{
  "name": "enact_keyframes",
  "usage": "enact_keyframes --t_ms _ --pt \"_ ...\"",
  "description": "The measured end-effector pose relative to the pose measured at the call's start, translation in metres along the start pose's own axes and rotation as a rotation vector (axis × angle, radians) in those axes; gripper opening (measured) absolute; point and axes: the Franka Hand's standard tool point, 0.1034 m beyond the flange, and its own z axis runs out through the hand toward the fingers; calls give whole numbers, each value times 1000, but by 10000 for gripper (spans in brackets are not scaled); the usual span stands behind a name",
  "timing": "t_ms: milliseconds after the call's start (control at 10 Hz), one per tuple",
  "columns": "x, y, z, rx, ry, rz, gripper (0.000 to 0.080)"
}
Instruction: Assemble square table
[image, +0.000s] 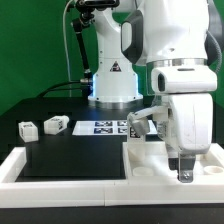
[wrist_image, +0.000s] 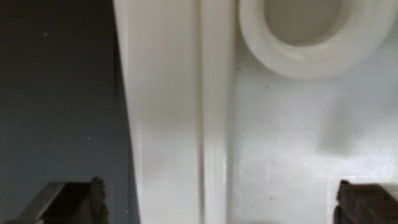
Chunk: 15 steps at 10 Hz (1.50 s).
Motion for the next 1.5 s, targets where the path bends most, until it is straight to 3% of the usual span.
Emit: enact_keyframes --t_ms 1000,1100,1200,1300,1500 --pt "-2 1 -2 -1 -3 3 649" --pt "-4 3 -22 1 -14 5 649" --pt "-14 2 -47 11 -37 3 649" --pt "-24 5 -62 19 -54 19 649" --pt "-27 7 -61 16 -55 24 649"
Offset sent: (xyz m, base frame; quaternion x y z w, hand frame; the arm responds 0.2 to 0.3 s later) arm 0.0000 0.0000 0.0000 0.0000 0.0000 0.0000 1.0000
